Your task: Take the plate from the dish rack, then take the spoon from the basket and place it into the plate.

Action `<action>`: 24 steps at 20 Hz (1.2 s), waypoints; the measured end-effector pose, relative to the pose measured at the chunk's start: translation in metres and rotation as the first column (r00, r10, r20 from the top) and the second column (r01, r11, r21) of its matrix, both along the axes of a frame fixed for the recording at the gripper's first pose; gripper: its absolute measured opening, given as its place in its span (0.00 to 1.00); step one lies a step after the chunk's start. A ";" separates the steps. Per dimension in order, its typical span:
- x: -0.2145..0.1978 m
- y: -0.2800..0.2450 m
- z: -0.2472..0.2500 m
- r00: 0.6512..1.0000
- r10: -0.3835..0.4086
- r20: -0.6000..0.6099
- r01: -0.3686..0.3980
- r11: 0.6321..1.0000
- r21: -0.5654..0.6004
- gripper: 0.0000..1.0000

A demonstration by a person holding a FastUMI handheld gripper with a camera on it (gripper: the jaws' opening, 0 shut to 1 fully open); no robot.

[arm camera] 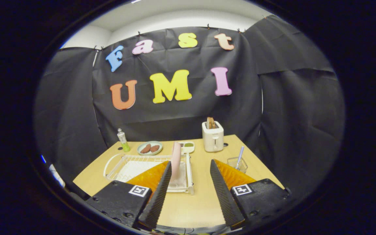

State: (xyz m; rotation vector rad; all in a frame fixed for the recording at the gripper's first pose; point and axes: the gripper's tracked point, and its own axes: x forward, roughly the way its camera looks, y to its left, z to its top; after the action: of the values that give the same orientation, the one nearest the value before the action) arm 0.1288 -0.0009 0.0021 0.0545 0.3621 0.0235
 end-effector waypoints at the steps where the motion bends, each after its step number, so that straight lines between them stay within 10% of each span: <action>1: 0.009 0.001 -0.001 0.999 0.000 -0.042 0.000 1.000 0.016 0.73; 10: 0.096 0.000 -0.015 0.940 -0.044 -0.339 0.033 0.999 -0.038 0.27; 17: 0.139 0.045 -0.011 0.906 0.117 -0.407 -0.133 0.991 -0.011 0.30; 24: 0.175 0.051 -0.017 0.885 0.067 -0.460 -0.144 0.980 -0.135 0.66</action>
State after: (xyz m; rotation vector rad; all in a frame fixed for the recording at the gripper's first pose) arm 0.3038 0.0500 -0.0145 -0.1284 0.8364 0.0905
